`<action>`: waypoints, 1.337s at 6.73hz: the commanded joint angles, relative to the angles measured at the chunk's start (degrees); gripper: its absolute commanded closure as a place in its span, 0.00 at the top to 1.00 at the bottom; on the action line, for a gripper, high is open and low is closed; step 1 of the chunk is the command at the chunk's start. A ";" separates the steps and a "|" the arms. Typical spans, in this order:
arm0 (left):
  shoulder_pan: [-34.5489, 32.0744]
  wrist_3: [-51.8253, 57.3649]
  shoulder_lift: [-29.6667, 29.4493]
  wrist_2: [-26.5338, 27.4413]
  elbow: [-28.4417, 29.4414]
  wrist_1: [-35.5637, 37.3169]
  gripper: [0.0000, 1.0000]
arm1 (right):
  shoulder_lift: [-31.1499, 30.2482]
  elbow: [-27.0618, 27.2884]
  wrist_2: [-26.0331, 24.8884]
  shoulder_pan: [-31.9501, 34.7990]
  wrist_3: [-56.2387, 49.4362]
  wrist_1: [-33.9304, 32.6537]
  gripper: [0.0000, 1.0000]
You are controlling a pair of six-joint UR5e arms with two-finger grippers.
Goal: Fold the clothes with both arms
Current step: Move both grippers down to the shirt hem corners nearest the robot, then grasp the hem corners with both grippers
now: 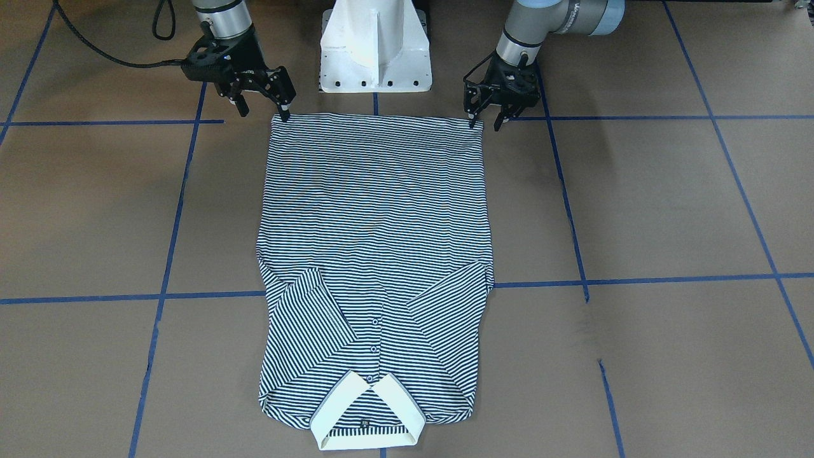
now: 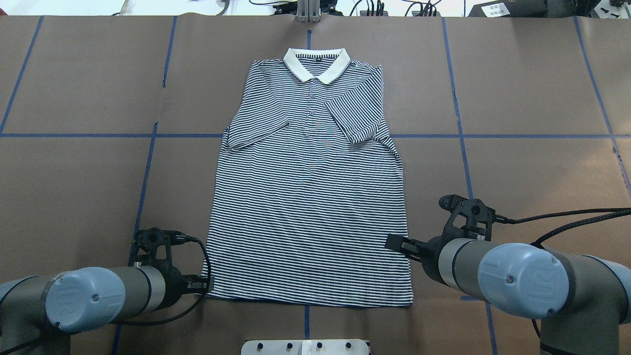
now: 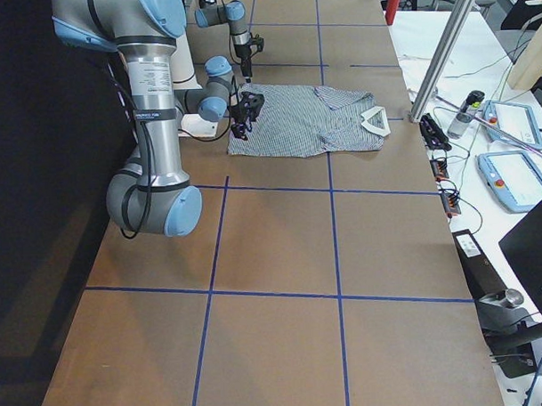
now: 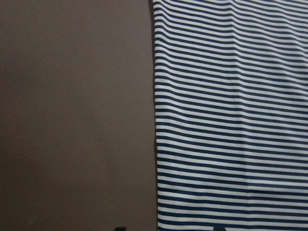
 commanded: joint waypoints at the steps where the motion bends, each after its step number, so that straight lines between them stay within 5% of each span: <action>1: 1.22 -1.66 -0.26 0.04 0.05 0.47 0.56 | -0.03 0.00 -0.09 0.00 0.00 0.00 0.96; 9: 1.23 -2.71 -0.70 -0.05 0.84 0.74 0.49 | -0.03 -0.09 -0.09 -0.09 0.00 0.00 0.96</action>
